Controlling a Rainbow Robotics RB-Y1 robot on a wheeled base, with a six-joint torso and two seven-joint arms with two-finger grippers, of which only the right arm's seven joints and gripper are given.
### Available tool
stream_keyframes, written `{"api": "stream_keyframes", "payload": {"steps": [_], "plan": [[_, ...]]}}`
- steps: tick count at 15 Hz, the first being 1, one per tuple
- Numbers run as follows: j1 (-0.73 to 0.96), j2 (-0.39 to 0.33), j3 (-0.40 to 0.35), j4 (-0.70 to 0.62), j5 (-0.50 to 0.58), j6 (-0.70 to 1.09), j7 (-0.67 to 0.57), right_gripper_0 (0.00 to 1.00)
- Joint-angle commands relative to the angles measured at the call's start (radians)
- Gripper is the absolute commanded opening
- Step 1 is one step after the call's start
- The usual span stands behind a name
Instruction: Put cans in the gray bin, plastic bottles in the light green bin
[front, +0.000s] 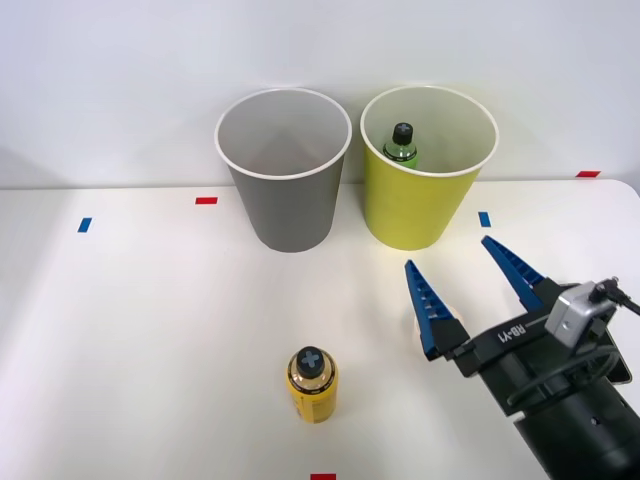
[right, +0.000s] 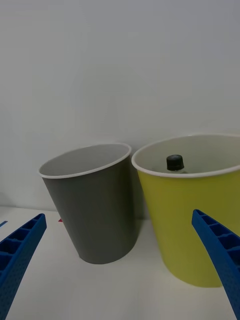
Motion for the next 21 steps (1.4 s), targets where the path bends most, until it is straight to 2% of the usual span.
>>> {"api": "stream_keyframes", "payload": {"steps": [1, 3, 7, 10, 14, 16, 21], "plan": [[0.104, 0.016, -0.022, 0.001, 0.001, -0.059, 0.014, 1.00], [0.144, 0.016, -0.048, 0.013, 0.002, -0.082, 0.018, 1.00], [0.142, 0.043, -0.094, 0.304, -0.011, -0.438, 0.032, 1.00], [0.156, 0.043, -0.096, 0.387, -0.031, -0.528, 0.049, 1.00], [0.207, 0.143, -0.116, 0.413, -0.010, -0.556, 0.069, 1.00], [0.216, 0.195, -0.125, 0.415, 0.036, -0.559, 0.075, 1.00], [0.244, 0.210, -0.132, 0.415, 0.062, -0.564, 0.061, 1.00]]}}
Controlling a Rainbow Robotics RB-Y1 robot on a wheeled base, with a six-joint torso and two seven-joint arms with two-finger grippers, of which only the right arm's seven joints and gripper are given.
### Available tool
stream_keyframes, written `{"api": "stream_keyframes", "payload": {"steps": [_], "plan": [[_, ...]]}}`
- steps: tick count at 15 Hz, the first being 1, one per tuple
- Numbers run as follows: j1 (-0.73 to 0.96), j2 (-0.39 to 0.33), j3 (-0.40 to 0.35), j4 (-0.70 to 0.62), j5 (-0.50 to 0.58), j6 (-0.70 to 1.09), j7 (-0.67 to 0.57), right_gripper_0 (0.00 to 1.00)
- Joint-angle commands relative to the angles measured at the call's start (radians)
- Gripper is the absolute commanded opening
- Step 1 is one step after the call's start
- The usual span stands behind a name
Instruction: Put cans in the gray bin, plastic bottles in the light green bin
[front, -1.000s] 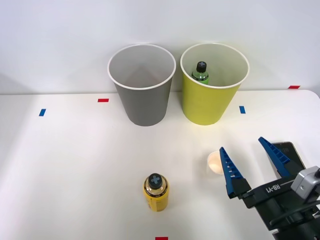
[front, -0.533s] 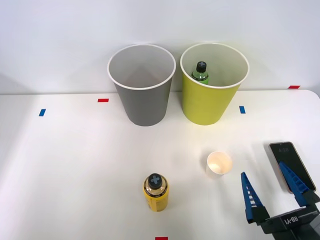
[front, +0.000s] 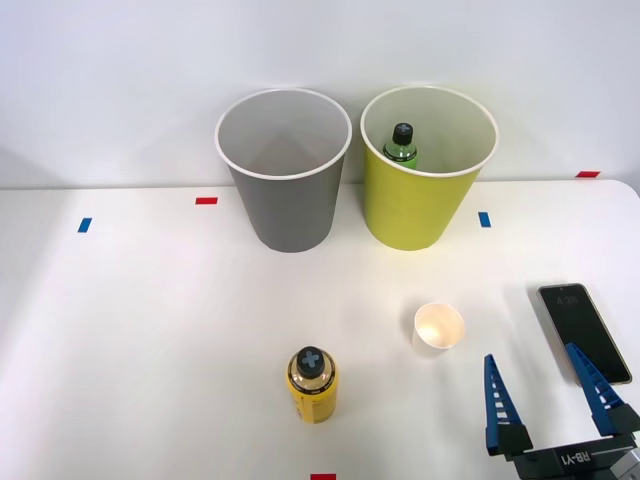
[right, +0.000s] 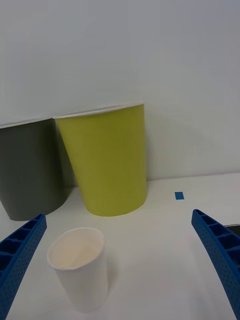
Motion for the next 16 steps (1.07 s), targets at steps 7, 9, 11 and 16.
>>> {"api": "stream_keyframes", "payload": {"steps": [7, 9, 11, 16], "plan": [[0.046, -0.010, -0.043, 0.012, 0.113, -0.058, -0.136, 1.00], [0.037, -0.010, -0.055, 0.106, 0.117, -0.138, -0.135, 1.00], [0.034, -0.016, -0.057, 0.169, 0.145, -0.164, -0.112, 1.00], [0.057, -0.020, -0.064, 0.174, 0.156, -0.164, -0.059, 1.00]]}}
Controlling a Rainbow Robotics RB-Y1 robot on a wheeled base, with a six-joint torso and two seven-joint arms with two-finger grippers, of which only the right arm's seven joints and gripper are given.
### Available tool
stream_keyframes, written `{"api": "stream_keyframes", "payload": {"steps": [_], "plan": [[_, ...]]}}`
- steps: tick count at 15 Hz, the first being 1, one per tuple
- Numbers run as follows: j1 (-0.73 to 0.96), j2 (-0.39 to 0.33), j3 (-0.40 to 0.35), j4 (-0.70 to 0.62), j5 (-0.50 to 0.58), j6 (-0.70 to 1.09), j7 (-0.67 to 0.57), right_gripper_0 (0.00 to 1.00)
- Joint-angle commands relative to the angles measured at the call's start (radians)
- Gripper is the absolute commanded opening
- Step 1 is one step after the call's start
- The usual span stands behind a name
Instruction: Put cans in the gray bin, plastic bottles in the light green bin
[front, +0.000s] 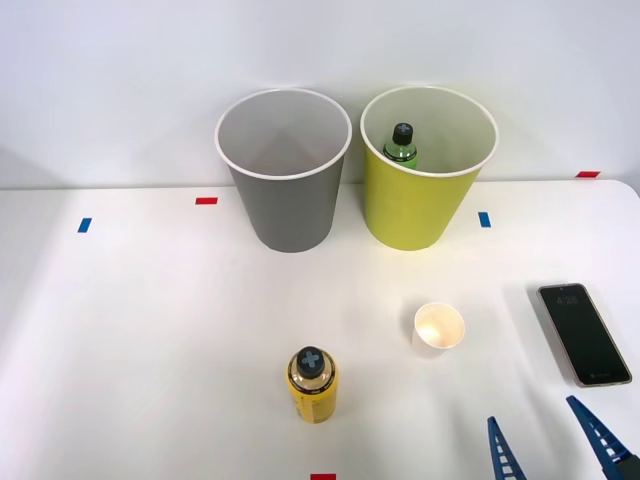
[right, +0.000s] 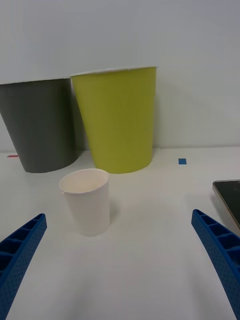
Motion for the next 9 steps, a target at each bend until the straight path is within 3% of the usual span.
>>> {"api": "stream_keyframes", "payload": {"steps": [1, 6, 9], "plan": [[0.020, -0.001, -0.004, -0.001, 0.002, 0.000, 0.030, 1.00], [0.067, 0.006, 0.001, 0.000, 0.000, 0.000, 0.065, 1.00], [0.136, 0.049, 0.032, 0.000, 0.004, 0.000, 0.080, 1.00]]}}
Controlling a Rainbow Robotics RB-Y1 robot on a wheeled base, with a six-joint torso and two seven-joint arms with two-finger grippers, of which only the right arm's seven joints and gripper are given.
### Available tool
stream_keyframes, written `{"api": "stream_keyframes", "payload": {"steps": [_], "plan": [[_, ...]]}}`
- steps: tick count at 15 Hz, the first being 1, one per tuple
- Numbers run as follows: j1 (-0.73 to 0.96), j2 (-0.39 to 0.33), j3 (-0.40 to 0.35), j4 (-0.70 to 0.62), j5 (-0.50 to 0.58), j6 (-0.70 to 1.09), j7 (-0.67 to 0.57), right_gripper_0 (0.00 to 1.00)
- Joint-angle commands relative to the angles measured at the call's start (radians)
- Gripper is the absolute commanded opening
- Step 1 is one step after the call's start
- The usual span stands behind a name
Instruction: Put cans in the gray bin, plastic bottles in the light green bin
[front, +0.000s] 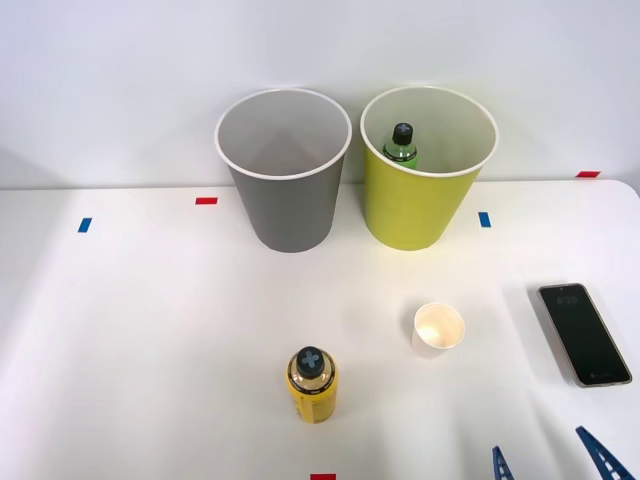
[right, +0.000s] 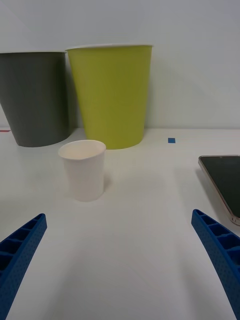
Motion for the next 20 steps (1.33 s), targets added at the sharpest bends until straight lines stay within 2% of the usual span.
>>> {"api": "stream_keyframes", "payload": {"steps": [1, 5, 20], "plan": [[0.053, 0.042, 0.030, -0.002, 0.003, 0.000, 0.017, 1.00], [0.062, 0.082, 0.025, 0.000, 0.011, 0.000, 0.044, 1.00], [0.062, 0.082, 0.013, 0.000, 0.011, 0.000, 0.053, 1.00]]}}
